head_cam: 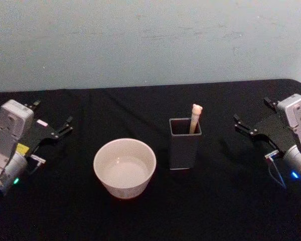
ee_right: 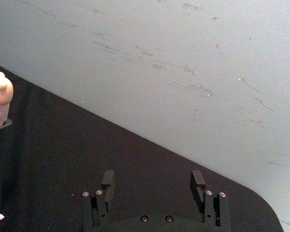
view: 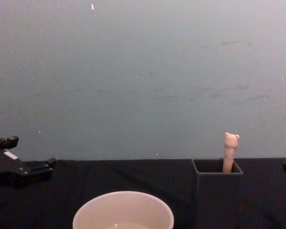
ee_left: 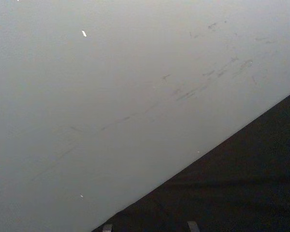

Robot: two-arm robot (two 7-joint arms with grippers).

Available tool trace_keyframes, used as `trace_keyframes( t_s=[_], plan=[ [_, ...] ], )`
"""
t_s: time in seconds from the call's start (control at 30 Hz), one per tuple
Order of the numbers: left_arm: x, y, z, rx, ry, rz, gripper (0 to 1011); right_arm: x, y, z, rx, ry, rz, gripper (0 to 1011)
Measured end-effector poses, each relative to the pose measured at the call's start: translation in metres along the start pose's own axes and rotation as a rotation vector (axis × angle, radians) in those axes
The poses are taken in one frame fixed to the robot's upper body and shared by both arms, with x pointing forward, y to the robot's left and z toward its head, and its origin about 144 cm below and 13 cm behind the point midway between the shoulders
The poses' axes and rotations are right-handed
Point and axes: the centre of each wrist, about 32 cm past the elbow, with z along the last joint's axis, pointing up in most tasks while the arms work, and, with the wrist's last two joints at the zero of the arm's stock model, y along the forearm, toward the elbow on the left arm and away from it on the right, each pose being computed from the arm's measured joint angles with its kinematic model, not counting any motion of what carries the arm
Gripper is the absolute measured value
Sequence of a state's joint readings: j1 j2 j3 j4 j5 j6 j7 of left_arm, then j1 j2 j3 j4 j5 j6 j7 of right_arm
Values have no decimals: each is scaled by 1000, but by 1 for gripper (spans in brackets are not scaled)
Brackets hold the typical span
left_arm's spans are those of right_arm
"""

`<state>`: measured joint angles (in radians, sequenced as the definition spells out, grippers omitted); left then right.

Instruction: Pick up the stirring spoon with one hand, stir inside the cup, then place it back in its original position.

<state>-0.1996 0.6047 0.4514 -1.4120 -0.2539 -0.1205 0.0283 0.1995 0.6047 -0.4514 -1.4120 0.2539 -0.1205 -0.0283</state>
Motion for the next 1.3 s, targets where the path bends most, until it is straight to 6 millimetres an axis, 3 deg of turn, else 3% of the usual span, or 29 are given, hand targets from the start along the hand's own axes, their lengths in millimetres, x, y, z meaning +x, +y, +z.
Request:
trace_keyframes(
  t_s=[0.63, 0.97, 1.3],
  plan=[
    [0, 0, 0, 0, 0, 0, 1001, 7, -7, 6, 40, 48, 41, 1002],
    [0, 0, 0, 0, 0, 0, 1001, 19, -26, 17, 110, 130, 193, 1002],
    [0, 0, 0, 0, 0, 0, 1001, 11, -32, 24, 131, 180, 323, 1002]
  ],
)
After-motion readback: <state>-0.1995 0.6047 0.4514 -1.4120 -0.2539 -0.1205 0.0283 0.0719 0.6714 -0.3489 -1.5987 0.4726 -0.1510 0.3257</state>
